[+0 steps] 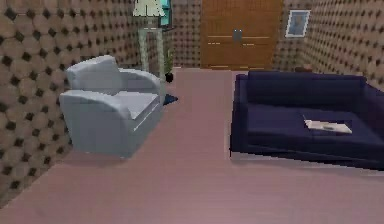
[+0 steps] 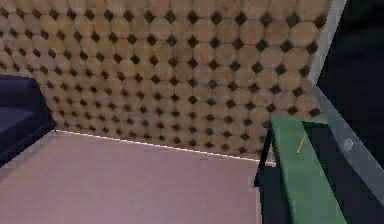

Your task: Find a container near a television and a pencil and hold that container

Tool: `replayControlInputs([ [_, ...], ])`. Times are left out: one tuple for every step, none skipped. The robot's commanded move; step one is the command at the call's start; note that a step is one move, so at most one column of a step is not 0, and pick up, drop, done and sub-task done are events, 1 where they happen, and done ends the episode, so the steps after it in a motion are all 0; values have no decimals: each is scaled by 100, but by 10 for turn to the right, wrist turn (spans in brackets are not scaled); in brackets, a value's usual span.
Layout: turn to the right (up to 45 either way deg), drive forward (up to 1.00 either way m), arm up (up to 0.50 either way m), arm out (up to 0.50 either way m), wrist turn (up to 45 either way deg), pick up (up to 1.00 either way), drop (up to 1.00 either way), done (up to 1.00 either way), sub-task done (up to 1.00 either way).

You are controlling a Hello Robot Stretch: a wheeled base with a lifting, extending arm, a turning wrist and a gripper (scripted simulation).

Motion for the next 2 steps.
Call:
replayControlInputs([
  [450,0,0,0,0,0,0,0,0],
  [210,0,0,0,0,0,0,0,0],
])
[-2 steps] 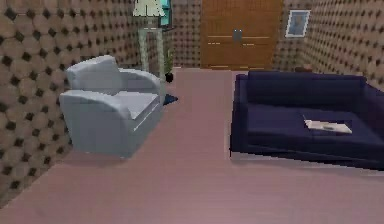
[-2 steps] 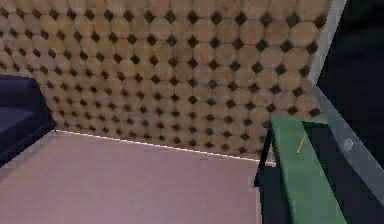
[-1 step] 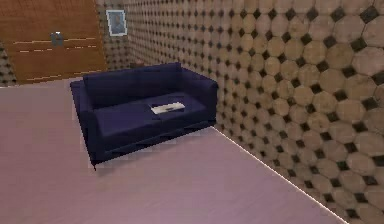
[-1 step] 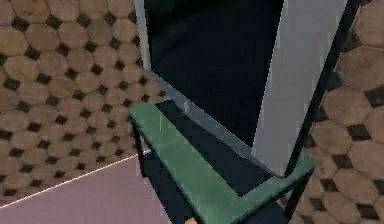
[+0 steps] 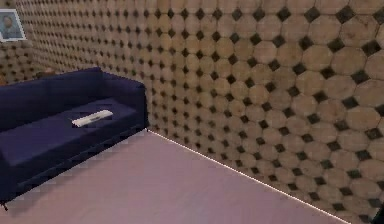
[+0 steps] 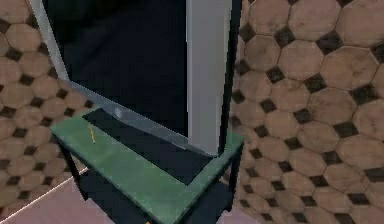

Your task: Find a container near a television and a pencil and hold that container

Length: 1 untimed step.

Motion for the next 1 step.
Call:
replayControlInputs([
  [30,0,0,0,0,0,0,0,0],
])
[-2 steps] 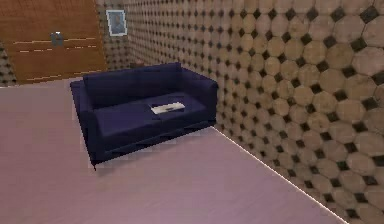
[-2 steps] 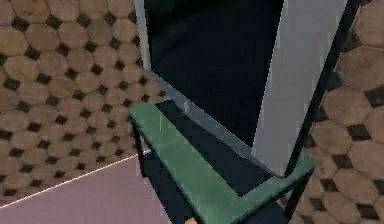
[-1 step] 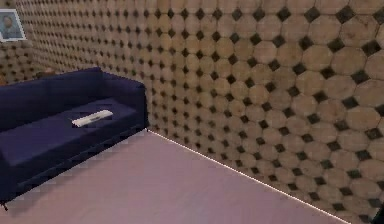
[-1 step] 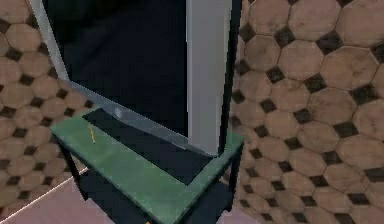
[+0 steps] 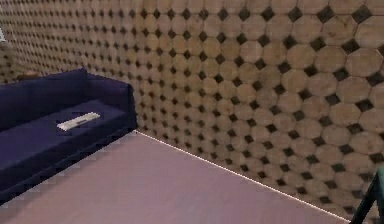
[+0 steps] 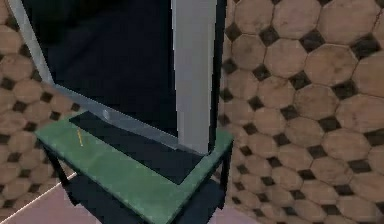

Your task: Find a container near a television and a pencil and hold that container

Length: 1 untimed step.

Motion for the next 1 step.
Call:
replayControlInputs([
  [450,0,0,0,0,0,0,0,0],
])
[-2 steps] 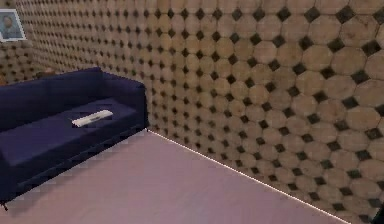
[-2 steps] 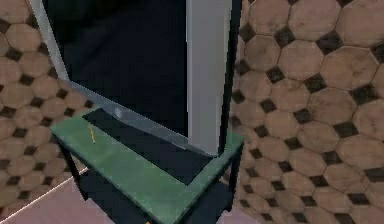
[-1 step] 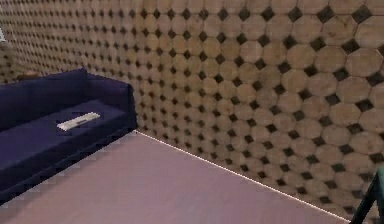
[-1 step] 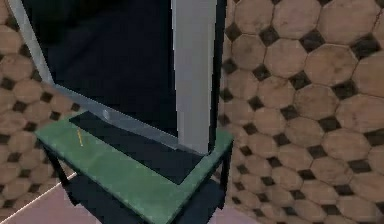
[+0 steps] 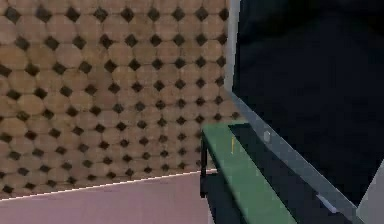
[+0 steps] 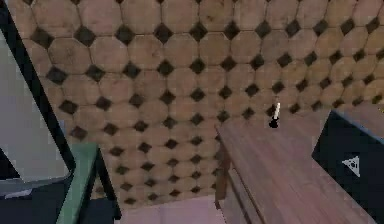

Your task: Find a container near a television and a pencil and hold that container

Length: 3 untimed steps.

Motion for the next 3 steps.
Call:
replayControlInputs([
  [450,0,0,0,0,0,0,0,0],
  [330,0,0,0,0,0,0,0,0],
  [0,35,0,0,0,0,0,0,0],
])
